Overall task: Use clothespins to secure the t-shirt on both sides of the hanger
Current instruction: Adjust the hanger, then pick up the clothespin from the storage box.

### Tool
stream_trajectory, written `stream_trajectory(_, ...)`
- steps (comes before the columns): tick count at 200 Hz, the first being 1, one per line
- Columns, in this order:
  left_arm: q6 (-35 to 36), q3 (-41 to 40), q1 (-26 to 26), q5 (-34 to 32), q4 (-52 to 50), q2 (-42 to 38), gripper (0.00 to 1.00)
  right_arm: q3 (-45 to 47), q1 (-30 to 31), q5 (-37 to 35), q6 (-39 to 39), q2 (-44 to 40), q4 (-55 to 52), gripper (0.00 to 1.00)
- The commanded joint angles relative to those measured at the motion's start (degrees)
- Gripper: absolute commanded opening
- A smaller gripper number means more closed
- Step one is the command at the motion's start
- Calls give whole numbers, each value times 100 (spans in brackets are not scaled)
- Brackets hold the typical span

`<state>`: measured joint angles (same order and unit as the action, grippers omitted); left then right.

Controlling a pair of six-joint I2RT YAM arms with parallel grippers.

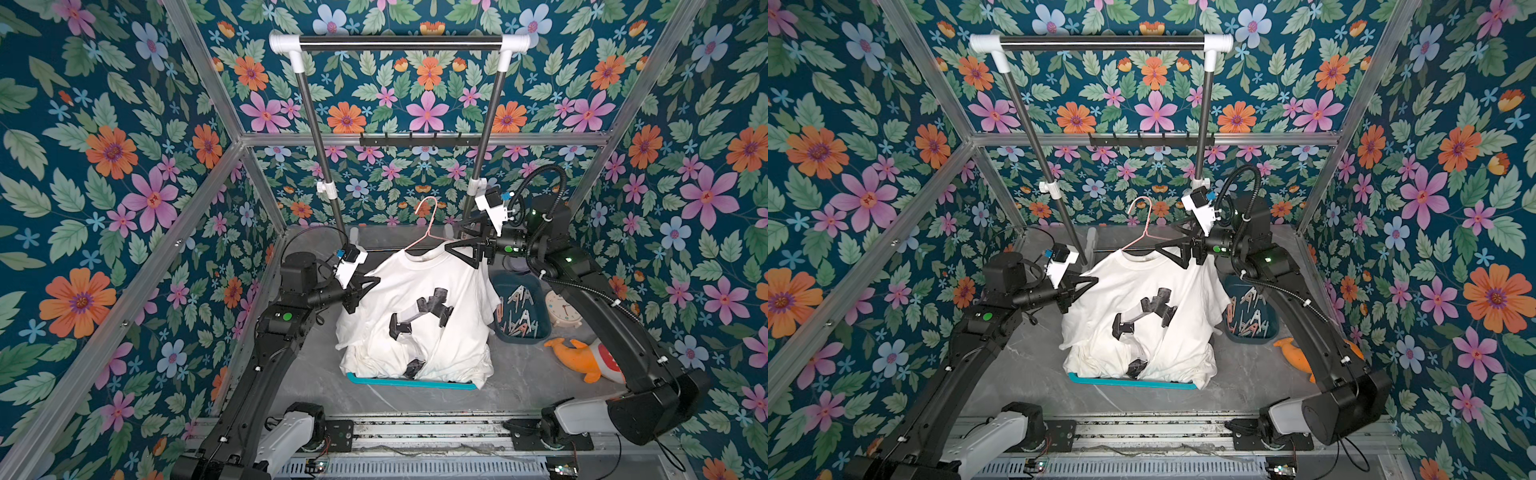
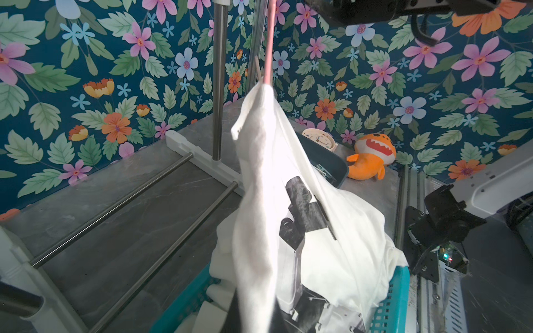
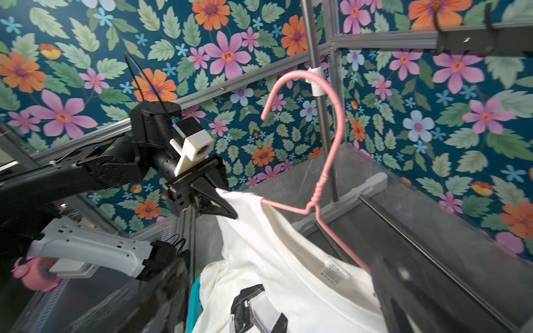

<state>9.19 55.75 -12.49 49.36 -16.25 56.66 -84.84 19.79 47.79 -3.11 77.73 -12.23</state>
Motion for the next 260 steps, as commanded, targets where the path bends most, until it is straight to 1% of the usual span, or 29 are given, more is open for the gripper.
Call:
stream_trajectory(1,-52,-48,8,-343,333,-68,0,214,-19,-1442,-223,-295,-208,98)
stream_trajectory(23,-40,-70,2,-454,273,-109,0,642,-29,-2594,-564,-738,-370,96)
stream_trajectory(47,-79,-151,2,-497,320,-182,0,930,-131,-3469,-1037,-994,-982,91)
stream_trajectory(69,-58,-212,3,-599,316,-256,0,1277,-396,-3921,-1488,-1048,-1465,89)
stream_trajectory(82,-24,-263,5,-621,329,-297,0,1505,-582,-4099,-1659,-1066,-1640,88)
stream_trajectory(97,-39,-317,8,-639,365,-347,0,1684,-771,-4286,-1977,-1054,-1882,85)
stream_trajectory(107,-28,-349,1,-643,387,-392,0,1778,-800,-4418,-2065,-1045,-2018,85)
stream_trajectory(136,-50,-433,4,-600,474,-477,0,1938,-913,-5129,-2327,-824,-2423,83)
stream_trajectory(165,-65,-415,-3,-516,533,-488,0,1960,-1167,-5234,-2671,-377,-2592,78)
stream_trajectory(183,-68,-424,-2,-533,562,-515,0,1990,-1235,-5486,-2816,-123,-2654,72)
stream_trajectory(190,-75,-431,-7,-535,581,-533,0,2052,-1302,-5477,-2840,-61,-2596,70)
stream_trajectory(219,-89,-493,-8,-525,661,-572,0,2296,-1623,-5141,-2992,166,-2290,70)
stream_trajectory(240,-89,-544,-7,-492,722,-581,0,2397,-1635,-5454,-3027,290,-2223,72)
stream_trajectory(260,-119,-558,-8,-464,766,-579,0,2353,-1672,-5570,-3053,539,-2384,73)
